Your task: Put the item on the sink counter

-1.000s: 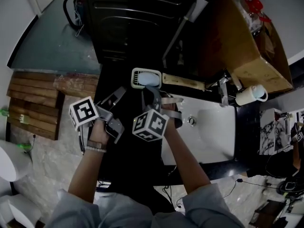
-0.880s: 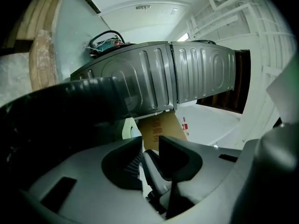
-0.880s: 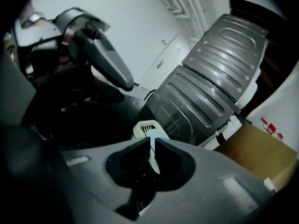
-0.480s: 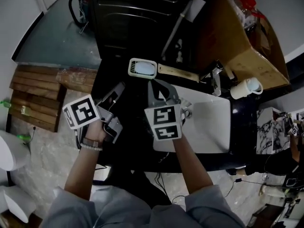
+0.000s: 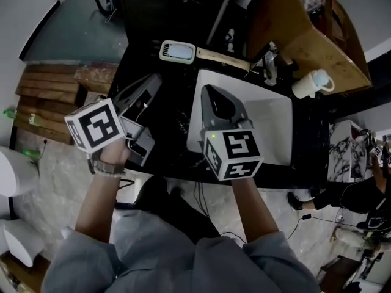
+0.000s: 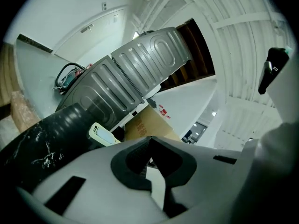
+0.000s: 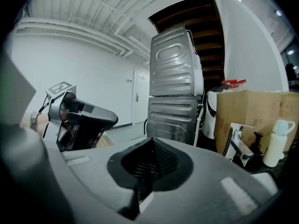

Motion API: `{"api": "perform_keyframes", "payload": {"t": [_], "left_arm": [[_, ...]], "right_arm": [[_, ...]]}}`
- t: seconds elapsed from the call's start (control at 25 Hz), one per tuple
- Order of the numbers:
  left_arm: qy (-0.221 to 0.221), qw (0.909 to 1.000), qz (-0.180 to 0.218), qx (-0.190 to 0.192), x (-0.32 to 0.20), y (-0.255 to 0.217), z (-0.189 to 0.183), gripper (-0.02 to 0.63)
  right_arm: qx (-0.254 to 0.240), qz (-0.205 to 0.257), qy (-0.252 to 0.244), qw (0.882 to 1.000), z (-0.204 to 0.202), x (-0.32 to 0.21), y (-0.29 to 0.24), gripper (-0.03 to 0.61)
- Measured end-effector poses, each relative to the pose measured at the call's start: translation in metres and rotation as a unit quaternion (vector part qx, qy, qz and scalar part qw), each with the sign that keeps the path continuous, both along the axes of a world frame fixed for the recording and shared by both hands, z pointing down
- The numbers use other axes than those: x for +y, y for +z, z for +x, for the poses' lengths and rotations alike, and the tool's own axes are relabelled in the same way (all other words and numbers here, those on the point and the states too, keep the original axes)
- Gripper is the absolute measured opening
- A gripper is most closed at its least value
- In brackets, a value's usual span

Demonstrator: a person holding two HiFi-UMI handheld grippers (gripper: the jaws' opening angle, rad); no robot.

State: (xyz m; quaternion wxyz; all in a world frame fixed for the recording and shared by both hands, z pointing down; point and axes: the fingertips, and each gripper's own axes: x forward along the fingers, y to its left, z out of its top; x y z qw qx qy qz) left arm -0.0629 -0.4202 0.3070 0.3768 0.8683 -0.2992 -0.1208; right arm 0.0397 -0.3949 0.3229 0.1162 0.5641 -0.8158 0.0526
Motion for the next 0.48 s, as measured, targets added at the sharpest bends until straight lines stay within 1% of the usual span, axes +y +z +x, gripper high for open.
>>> {"api": "perform_keyframes", "payload": {"t": [0.12,0.28,0.48], "left_arm": [[-0.01,0.9999,0.009,0.004,0.022,-0.011,0.0,0.003],[-0.014,0.9988,0.039,-0.024,0.052,-0.025,0.002,0.005],[-0.026,0.9962,0.06,-0.058,0.09,-0.038,0.001,0.003]], "right_arm": [[-0.025,0.006,0.003,1.0,0.009,0.029,-0.009,-0.002],[-0.051,0.017,0.008,0.999,0.019,0.062,-0.023,-0.002],[-0.064,0.028,0.008,0.998,0.027,0.098,-0.037,-0.002]]}}
